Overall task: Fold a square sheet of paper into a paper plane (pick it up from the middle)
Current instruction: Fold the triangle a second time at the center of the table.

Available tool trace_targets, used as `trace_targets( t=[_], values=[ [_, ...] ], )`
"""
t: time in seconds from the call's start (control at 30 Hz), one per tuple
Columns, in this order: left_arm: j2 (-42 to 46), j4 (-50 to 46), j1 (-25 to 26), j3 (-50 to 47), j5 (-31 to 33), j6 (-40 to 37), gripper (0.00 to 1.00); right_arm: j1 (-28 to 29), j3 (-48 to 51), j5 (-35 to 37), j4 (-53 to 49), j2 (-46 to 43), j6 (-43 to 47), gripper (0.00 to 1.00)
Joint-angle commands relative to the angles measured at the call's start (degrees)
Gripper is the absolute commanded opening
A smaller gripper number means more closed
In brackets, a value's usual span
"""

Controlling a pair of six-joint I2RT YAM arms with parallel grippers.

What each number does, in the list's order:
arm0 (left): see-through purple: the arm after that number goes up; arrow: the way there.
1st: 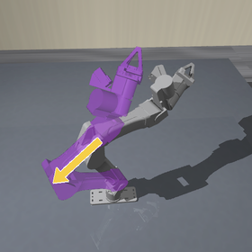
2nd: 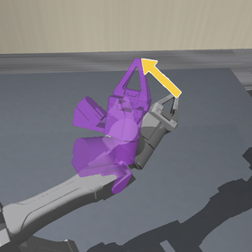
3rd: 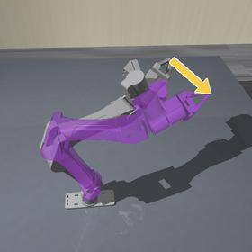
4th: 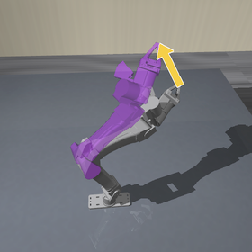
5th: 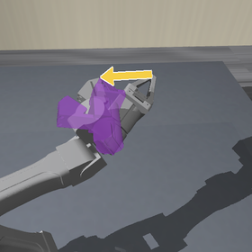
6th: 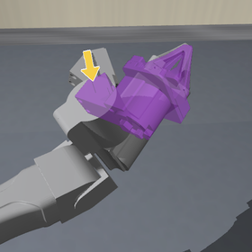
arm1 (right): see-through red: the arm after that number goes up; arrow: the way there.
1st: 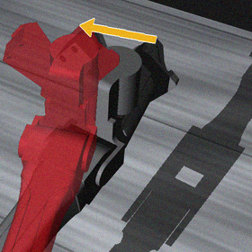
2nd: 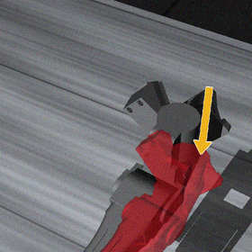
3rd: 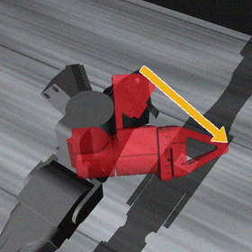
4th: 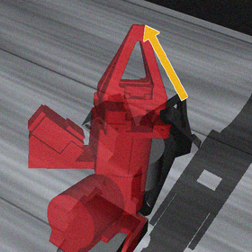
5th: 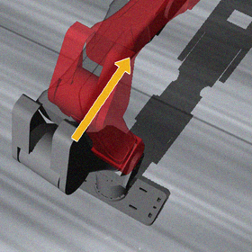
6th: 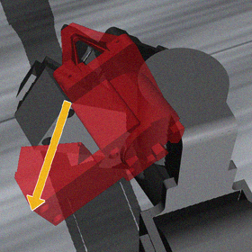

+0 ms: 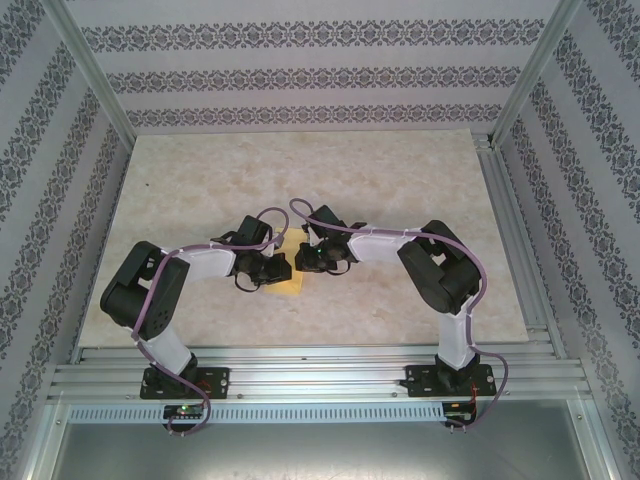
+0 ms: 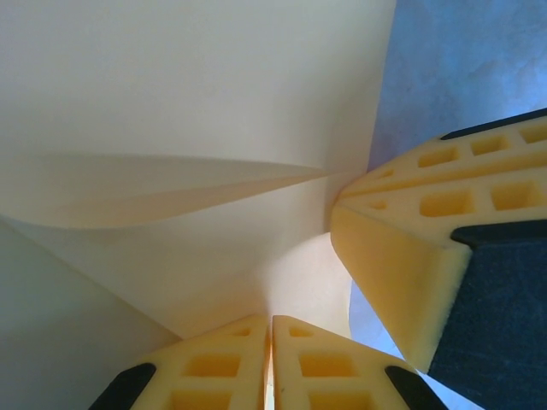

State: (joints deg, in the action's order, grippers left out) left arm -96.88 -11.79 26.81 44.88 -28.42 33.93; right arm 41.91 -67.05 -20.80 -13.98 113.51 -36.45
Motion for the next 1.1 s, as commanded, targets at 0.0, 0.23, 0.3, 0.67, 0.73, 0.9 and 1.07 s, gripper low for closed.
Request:
trace_targets(
  t=[0.0, 0.23, 0.3, 0.67, 0.73, 0.9, 1.07],
  values=[
    [0.8, -1.0, 0.8, 1.1, 2.0, 0.2, 0.14, 0.1, -1.3, 3.8, -4.7, 1.6, 0.8, 0.13],
    [3.9, 0.2, 0.6, 2.0, 6.2, 2.1, 0.16, 0.4, -1.4, 8.4, -10.1, 3.0, 2.8, 0.12],
    [4.0, 0.8, 0.4, 1.8, 6.4, 2.3, 0.15, 0.4, -1.4, 8.9, -10.5, 3.2, 3.0, 0.12],
    [-0.3, -1.0, 0.0, 3.6, 10.0, 2.1, 0.14, 0.7, -1.6, 9.8, -11.2, 3.4, 3.3, 0.12],
    [-1.1, -1.8, -0.2, 3.6, 11.4, 2.1, 0.13, 0.7, -1.6, 10.1, -11.6, 3.4, 3.3, 0.12],
    [-2.4, -2.0, -0.7, 3.4, 11.5, 2.3, 0.14, 0.7, -1.9, 11.1, -12.8, 4.0, 3.6, 0.12],
    [-0.3, -1.5, -2.1, 3.6, 10.2, 1.9, 0.16, 0.7, -2.0, 12.2, -13.7, 4.3, 3.8, 0.12]
  ],
)
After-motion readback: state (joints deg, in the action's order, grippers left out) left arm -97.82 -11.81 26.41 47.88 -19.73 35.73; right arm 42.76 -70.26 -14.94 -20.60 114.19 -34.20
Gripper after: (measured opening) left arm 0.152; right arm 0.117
